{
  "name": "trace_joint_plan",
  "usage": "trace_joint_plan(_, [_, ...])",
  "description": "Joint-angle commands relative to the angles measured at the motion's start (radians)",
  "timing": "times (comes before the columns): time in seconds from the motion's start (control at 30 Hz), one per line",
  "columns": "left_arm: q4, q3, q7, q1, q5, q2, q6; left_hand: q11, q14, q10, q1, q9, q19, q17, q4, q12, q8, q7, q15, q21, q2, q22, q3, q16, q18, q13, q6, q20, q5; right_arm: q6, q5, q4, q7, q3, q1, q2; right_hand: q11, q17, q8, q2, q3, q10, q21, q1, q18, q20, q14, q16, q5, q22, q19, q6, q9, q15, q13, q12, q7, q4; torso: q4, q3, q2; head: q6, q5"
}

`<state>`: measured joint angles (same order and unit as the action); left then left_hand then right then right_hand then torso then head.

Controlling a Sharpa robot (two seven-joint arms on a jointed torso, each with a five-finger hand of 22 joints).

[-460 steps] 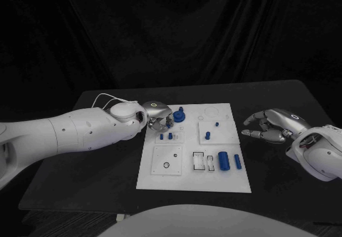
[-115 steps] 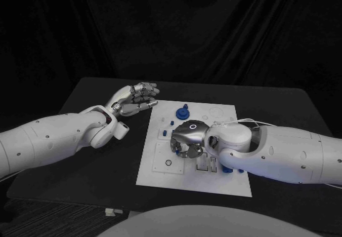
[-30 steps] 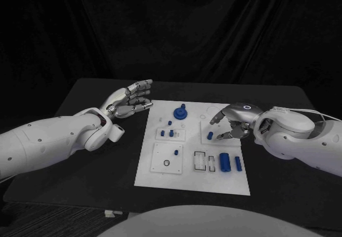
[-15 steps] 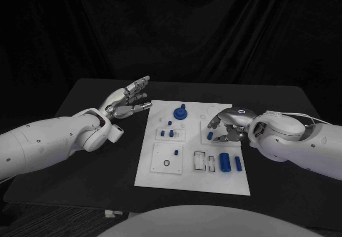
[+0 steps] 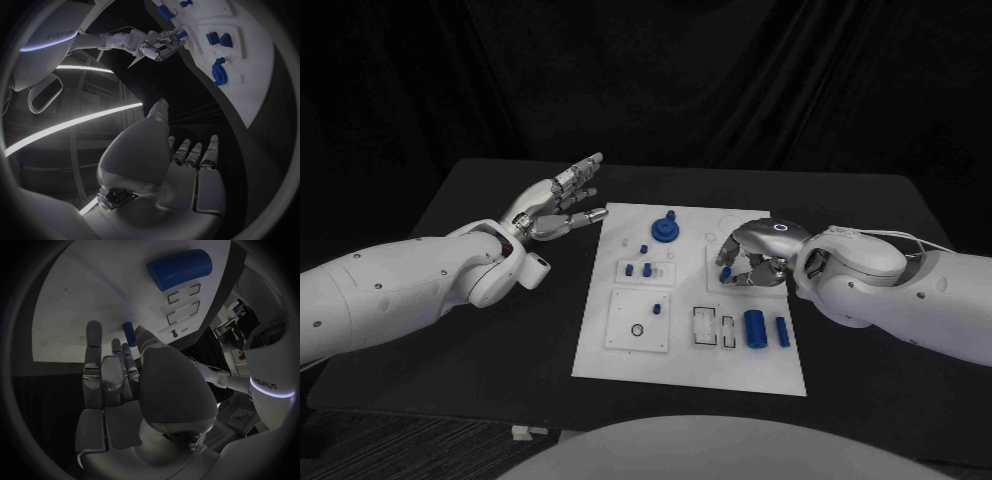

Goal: Assemble the parts on the task board

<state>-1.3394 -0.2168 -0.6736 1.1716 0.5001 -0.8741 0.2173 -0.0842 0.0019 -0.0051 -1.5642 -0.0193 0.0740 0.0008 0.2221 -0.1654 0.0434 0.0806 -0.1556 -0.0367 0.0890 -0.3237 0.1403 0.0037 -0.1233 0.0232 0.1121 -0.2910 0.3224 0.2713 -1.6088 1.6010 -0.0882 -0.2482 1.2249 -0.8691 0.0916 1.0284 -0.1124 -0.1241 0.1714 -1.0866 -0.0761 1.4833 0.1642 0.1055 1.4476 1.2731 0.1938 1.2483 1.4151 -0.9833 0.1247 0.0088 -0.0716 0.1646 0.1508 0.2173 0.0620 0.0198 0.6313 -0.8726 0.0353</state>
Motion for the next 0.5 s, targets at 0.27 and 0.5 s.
trace_joint_plan(0.27, [-0.001,0.001,-0.017,-0.002,-0.006,0.002,-0.019,-0.008,0.002,0.006,0.001,-0.003,-0.003,0.001,0.002,-0.002,-0.008,-0.008,-0.01,0.001,0.008,0.003,-0.002,-0.002,-0.011,0.0,0.02,-0.003,0.003,0.012,-0.002,-0.002,0.009,0.0,-0.005,0.003,-0.021,0.003,-0.02,0.009,0.049,-0.084,-0.009,0.021,0.017,-0.018,0.005,0.004,0.016,0.012,0.007,-0.071,0.018,-0.021,0.004,-0.006,-0.022,-0.013,-0.0017,0.0016,0.001,0.0,0.003])
trace_joint_plan(0.5, [-0.001,0.001,-0.015,-0.003,-0.006,0.002,-0.021,-0.011,0.004,0.007,0.0,-0.004,-0.001,0.001,0.0,-0.004,-0.008,-0.013,-0.012,0.0,0.01,0.002,-0.003,-0.001,-0.01,0.0,0.026,-0.003,0.004,0.022,-0.002,0.0,0.012,0.0,-0.006,0.003,-0.033,0.001,-0.029,0.01,0.08,-0.124,-0.024,0.042,0.015,-0.027,0.008,0.001,0.019,0.021,0.01,-0.107,0.027,-0.032,0.006,-0.017,-0.033,-0.028,-0.0003,0.0005,0.0,0.0,0.004])
